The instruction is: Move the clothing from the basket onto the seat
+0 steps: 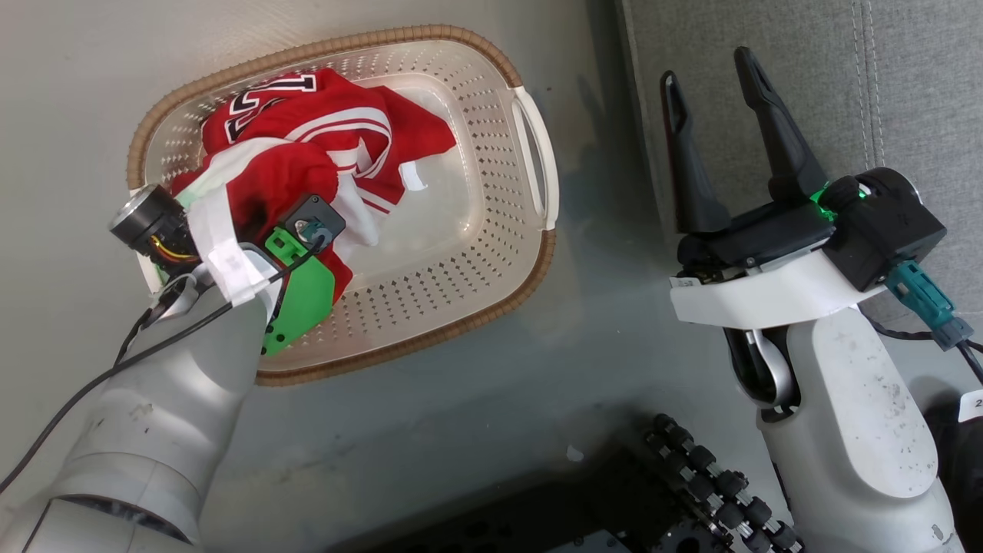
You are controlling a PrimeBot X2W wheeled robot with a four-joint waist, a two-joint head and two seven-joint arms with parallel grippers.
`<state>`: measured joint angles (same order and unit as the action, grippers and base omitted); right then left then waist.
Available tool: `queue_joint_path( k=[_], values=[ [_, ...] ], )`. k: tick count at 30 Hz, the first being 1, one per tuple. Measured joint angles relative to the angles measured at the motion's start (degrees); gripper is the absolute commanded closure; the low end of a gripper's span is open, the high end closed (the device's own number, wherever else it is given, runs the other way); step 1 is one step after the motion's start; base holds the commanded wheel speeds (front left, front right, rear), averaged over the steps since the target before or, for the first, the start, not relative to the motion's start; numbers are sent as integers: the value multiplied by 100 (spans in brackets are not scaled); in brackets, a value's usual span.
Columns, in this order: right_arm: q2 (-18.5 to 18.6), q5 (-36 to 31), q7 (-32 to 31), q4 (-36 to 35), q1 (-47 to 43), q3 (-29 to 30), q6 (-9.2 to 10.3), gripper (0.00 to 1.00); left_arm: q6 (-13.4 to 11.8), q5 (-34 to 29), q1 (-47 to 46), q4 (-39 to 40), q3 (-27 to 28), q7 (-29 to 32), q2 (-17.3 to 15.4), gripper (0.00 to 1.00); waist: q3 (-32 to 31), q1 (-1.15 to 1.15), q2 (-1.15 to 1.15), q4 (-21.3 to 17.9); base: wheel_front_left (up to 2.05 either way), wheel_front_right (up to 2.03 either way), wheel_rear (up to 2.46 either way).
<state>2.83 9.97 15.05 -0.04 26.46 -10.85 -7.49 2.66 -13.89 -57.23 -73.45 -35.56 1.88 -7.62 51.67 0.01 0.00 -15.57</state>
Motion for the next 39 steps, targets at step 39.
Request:
queue_joint_path(
  k=[39],
  values=[
    [-4, -415, 1, 665, -1185, 358, 0, 0, 243, 2771, 2725, 4294, 1567, -1701, 370, 100, -2810, -1, 0, 945, 0, 0, 0]
  ],
)
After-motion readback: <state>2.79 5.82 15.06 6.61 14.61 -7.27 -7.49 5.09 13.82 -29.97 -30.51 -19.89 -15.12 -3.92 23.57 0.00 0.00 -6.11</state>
